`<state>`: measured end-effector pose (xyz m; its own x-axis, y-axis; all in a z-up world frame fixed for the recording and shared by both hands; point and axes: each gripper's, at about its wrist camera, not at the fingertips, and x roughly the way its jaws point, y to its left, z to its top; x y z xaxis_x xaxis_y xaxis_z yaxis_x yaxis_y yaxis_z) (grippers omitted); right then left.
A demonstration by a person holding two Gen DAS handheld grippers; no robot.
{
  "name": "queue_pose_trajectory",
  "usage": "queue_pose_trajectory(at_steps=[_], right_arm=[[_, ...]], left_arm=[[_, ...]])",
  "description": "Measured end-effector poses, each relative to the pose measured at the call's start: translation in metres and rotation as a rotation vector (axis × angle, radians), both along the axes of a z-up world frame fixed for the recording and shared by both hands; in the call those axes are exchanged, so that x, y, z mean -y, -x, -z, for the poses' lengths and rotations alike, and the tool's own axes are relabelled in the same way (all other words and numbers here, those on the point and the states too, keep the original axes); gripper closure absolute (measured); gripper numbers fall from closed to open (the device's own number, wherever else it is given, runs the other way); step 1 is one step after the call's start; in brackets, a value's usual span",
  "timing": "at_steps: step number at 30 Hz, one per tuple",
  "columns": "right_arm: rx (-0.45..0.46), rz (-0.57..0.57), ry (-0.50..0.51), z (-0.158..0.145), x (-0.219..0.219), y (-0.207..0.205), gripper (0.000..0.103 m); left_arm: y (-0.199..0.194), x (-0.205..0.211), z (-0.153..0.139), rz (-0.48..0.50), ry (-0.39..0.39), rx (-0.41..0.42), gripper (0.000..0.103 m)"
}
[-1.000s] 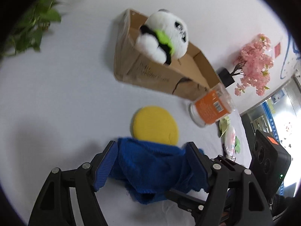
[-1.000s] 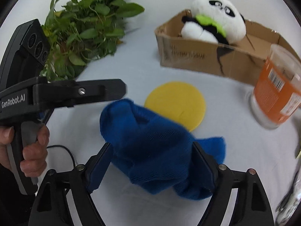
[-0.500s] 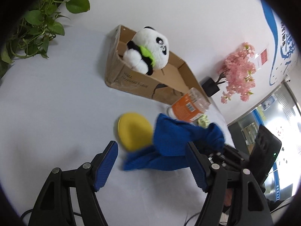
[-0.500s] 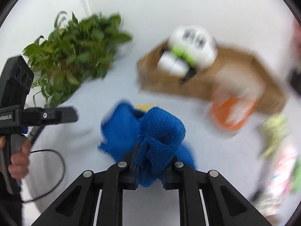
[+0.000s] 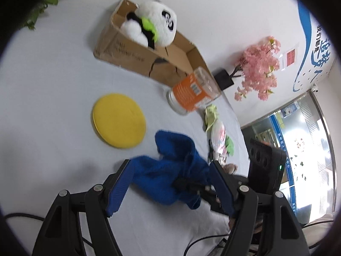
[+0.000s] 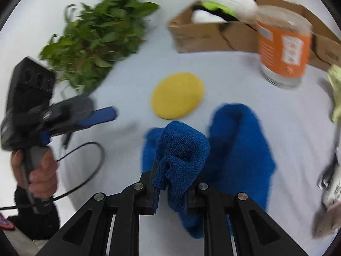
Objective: Organize soft objects
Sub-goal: 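Grasp the blue towel with the right gripper, then lift the blue towel and place it on the panda in the box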
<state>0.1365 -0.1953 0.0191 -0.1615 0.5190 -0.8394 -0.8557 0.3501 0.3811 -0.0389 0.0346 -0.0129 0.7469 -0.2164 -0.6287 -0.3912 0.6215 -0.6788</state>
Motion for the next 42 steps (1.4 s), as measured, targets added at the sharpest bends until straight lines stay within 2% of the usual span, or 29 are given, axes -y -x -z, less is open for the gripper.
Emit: queue_pose_trajectory(at_steps=[1, 3, 5, 8, 10, 14, 18, 20, 21, 23, 24, 26, 29, 31, 36, 39, 42], right_arm=[[0.046, 0.029, 0.021, 0.001, 0.003, -0.006, 0.084], [0.121, 0.070, 0.028, -0.003, 0.010, -0.014, 0.073], [0.215, 0.096, 0.029, -0.009, 0.018, -0.016, 0.048], [0.305, 0.070, -0.009, -0.019, 0.027, -0.013, 0.026], [0.308, 0.018, -0.024, -0.024, 0.032, -0.015, 0.020], [0.248, -0.052, -0.037, -0.017, 0.025, -0.005, 0.014], [0.230, -0.026, 0.022, 0.007, 0.006, 0.010, 0.014], [0.195, 0.006, 0.060, 0.018, 0.000, 0.004, 0.018], [0.208, 0.016, 0.063, 0.019, -0.001, 0.004, 0.021], [0.244, 0.013, 0.068, 0.018, -0.005, 0.006, 0.038], [0.262, 0.014, 0.071, 0.017, -0.005, 0.007, 0.043], [0.272, 0.016, 0.065, 0.014, -0.005, 0.008, 0.063], [0.270, -0.001, 0.031, 0.009, -0.010, 0.009, 0.079], [0.245, -0.026, -0.012, 0.000, -0.011, 0.012, 0.080], [0.222, -0.067, -0.114, -0.022, -0.015, 0.029, 0.081], [0.247, -0.102, -0.207, -0.041, -0.026, 0.042, 0.081], [0.275, -0.139, -0.303, -0.064, -0.044, 0.044, 0.080]], left_arm=[[-0.006, 0.002, 0.006, 0.016, 0.013, -0.012, 0.031], [-0.018, 0.005, 0.017, 0.037, 0.032, -0.048, 0.031], [-0.033, 0.011, 0.026, 0.067, 0.041, -0.079, 0.031], [-0.052, 0.015, 0.036, 0.111, 0.083, -0.083, 0.031], [-0.065, 0.018, 0.042, 0.137, 0.091, -0.093, 0.031], [-0.085, 0.018, 0.046, 0.163, 0.079, -0.099, 0.031], [-0.101, 0.025, 0.042, 0.198, 0.041, -0.115, 0.031], [-0.106, 0.029, 0.041, 0.221, 0.013, -0.128, 0.031], [-0.107, 0.030, 0.040, 0.225, 0.004, -0.132, 0.032], [-0.107, 0.030, 0.040, 0.223, -0.002, -0.140, 0.041], [-0.107, 0.029, 0.040, 0.218, -0.002, -0.146, 0.044], [-0.106, 0.029, 0.039, 0.211, -0.011, -0.156, 0.057], [-0.102, 0.032, 0.036, 0.210, -0.013, -0.147, 0.069], [-0.095, 0.032, 0.030, 0.197, -0.019, -0.128, 0.074], [-0.069, 0.027, -0.002, 0.125, -0.075, -0.080, 0.075], [-0.054, 0.020, -0.031, 0.075, -0.141, -0.042, 0.075], [-0.044, 0.006, -0.067, 0.015, -0.241, 0.006, 0.075]])
